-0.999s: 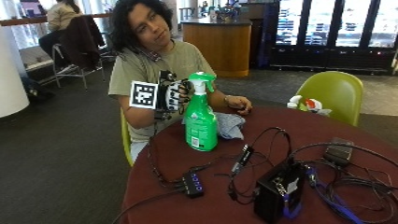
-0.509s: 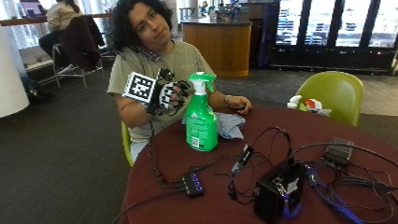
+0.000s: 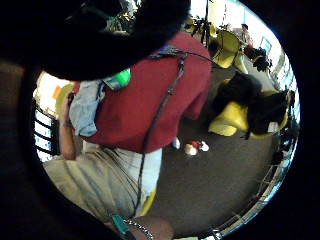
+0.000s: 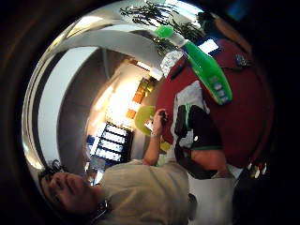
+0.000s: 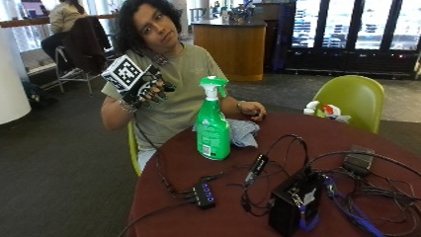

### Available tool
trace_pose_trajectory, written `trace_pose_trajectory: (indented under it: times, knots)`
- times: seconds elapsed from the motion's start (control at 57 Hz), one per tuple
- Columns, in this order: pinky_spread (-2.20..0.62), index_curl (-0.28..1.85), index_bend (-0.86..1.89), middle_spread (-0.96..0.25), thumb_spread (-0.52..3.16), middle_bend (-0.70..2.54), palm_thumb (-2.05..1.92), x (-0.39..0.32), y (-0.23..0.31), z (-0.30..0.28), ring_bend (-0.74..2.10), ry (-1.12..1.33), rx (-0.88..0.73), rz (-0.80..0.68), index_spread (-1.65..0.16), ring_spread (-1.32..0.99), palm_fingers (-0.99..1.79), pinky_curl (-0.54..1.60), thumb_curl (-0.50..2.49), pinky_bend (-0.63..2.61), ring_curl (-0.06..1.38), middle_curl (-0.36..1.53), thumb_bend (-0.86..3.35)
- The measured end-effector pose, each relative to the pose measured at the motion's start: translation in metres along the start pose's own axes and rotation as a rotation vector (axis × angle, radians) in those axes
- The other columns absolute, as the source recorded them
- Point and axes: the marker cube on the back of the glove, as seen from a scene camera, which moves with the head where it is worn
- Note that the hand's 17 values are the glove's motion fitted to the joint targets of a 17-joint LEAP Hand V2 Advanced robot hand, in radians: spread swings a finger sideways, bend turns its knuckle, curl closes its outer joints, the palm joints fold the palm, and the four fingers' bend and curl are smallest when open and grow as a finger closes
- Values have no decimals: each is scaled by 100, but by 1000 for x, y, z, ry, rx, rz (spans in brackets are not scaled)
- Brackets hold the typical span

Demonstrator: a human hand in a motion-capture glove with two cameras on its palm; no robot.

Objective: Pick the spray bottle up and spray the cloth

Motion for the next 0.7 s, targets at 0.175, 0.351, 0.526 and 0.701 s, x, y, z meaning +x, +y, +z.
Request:
trace_pose_trajectory:
  times: [0.175,0.351,0.526,0.701]
  knots:
    - [22,37,16,3,119,20,62,10,24,-25,35,359,-66,20,-39,-1,37,35,52,22,36,41,-4]
    - [23,33,15,0,113,18,48,18,37,-39,31,470,-168,45,-41,-3,31,34,45,20,34,38,-5]
    - [23,31,16,-1,110,18,45,20,33,-28,31,365,-172,44,-41,-4,31,34,42,20,33,35,-3]
    - [23,29,14,1,110,20,53,7,4,-6,35,278,-54,-6,-40,-4,43,34,42,22,33,34,-1]
